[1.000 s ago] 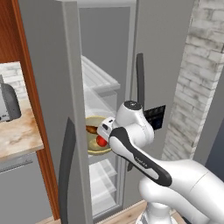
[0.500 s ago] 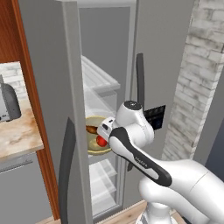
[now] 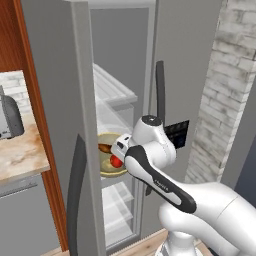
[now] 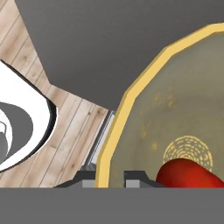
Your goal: Pick the chicken drumstick and tomato from their plates and place them in the bowl. Then put the bowl in the fridge.
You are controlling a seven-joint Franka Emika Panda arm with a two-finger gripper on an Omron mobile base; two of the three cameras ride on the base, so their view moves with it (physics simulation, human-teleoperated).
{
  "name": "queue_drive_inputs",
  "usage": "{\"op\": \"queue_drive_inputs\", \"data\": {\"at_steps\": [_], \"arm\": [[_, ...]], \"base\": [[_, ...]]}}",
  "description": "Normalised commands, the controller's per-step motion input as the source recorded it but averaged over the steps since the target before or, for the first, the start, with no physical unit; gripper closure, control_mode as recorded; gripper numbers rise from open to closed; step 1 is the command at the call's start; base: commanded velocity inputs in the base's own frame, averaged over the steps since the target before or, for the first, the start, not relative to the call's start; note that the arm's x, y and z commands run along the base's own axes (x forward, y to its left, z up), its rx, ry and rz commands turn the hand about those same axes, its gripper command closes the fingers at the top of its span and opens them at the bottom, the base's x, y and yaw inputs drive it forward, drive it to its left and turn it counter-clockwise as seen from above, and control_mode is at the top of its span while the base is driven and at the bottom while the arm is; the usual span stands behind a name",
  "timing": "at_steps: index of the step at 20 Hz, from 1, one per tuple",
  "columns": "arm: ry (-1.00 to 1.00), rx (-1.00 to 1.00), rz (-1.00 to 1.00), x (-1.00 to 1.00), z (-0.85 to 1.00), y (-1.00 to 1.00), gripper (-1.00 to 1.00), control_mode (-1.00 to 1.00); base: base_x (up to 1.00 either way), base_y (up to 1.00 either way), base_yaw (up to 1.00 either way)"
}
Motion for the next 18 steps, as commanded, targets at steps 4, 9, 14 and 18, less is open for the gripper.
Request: {"op": "queue_drive_inputs", "data": {"at_steps": [4, 9, 14, 18], "arm": [[0.0, 0.0, 0.0, 0.0, 0.0, 0.0, 1.0, -1.0], [0.0, 0.0, 0.0, 0.0, 0.0, 0.0, 1.0, -1.0], [-0.02, 0.0, 0.0, 0.0, 0.03, 0.0, 1.0, -1.0], [-0.01, 0.06, 0.0, 0.0, 0.37, -0.12, 1.0, -1.0]], "base": [[0.0, 0.0, 0.0], [0.0, 0.0, 0.0], [0.0, 0.0, 0.0], [0.0, 0.0, 0.0]]}}
